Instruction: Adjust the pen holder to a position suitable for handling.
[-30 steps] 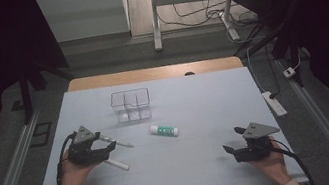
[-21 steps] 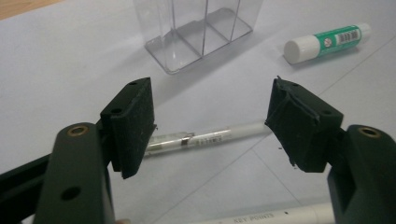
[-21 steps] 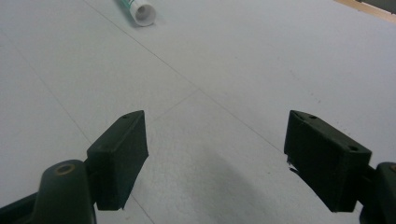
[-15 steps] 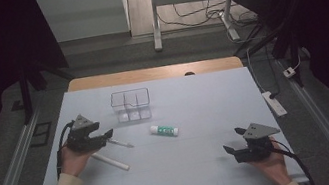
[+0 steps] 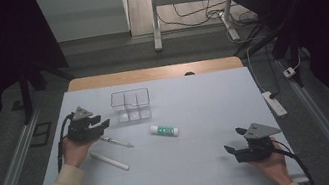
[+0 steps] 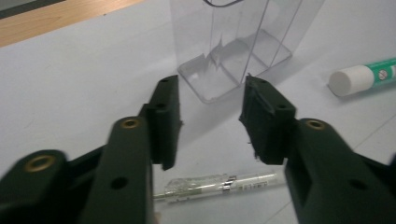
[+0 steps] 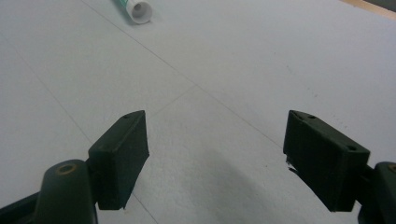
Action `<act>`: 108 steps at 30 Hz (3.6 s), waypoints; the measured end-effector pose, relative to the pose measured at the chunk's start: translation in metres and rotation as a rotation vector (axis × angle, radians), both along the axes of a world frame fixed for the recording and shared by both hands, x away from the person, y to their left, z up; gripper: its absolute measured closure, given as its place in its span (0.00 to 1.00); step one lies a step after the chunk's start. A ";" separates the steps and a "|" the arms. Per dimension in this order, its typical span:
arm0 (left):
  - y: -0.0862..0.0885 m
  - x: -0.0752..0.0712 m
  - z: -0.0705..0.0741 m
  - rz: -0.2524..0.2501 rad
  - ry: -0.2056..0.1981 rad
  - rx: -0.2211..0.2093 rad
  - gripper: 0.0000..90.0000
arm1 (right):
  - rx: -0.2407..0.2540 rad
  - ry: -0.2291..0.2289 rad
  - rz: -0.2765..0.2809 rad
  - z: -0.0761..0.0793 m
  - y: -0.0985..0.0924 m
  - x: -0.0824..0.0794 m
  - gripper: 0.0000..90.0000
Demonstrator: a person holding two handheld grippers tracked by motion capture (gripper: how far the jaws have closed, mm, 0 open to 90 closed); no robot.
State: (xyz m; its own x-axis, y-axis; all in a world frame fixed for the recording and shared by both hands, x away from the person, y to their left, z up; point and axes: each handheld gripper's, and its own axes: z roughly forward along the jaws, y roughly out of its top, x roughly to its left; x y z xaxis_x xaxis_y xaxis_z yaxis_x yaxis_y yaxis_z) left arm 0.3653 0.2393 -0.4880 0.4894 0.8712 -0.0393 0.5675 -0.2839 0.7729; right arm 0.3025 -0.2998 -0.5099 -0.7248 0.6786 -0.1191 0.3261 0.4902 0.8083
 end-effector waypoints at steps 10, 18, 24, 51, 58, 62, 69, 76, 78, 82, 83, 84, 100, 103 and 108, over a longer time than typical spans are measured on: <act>0.002 0.016 -0.005 0.026 0.019 0.009 0.96 | 0.002 -0.001 0.003 0.000 0.000 0.000 0.25; -0.004 0.033 -0.007 0.015 0.028 -0.004 0.99 | 0.000 -0.002 0.008 0.000 -0.001 0.000 0.25; -0.006 0.042 -0.011 0.012 0.039 -0.010 0.99 | 0.003 -0.002 0.007 0.000 -0.001 0.000 0.25; -0.012 0.065 -0.018 -0.007 0.050 -0.042 0.99 | -0.006 -0.008 0.018 -0.001 0.000 -0.001 0.25; -0.013 0.065 -0.018 -0.009 0.051 -0.037 0.99 | -0.006 -0.005 0.023 -0.001 0.000 -0.001 0.25; -0.016 0.067 -0.017 -0.013 0.049 -0.039 0.99 | -0.012 -0.001 0.026 -0.001 0.000 -0.001 0.25; -0.028 0.069 -0.016 -0.042 0.049 -0.029 0.99 | -0.019 -0.003 0.015 -0.002 0.001 -0.001 0.25; -0.040 0.073 -0.015 -0.067 0.045 -0.017 0.99 | -0.020 0.001 0.017 -0.002 0.001 -0.001 0.25; -0.043 0.074 -0.014 -0.073 0.042 -0.015 0.99 | -0.021 -0.002 0.014 -0.002 0.001 -0.001 0.25; -0.050 0.077 -0.014 -0.084 0.035 -0.016 0.99 | -0.022 0.003 0.016 -0.002 0.001 -0.001 0.25; -0.052 0.077 -0.014 -0.086 0.036 -0.015 0.99 | -0.021 0.003 0.016 -0.003 0.001 -0.001 0.25; -0.054 0.078 -0.013 -0.091 0.035 -0.012 0.99 | -0.022 0.004 0.016 -0.003 0.001 -0.001 0.25; -0.078 0.086 -0.010 -0.136 0.019 -0.011 0.99 | -0.029 0.003 0.012 -0.004 0.002 -0.003 0.25; -0.084 0.087 -0.010 -0.139 0.018 -0.007 0.99 | -0.031 0.003 0.012 -0.003 0.002 -0.003 0.25; -0.093 0.088 -0.010 -0.145 0.012 0.002 0.99 | -0.031 0.003 0.012 -0.004 0.002 -0.003 0.25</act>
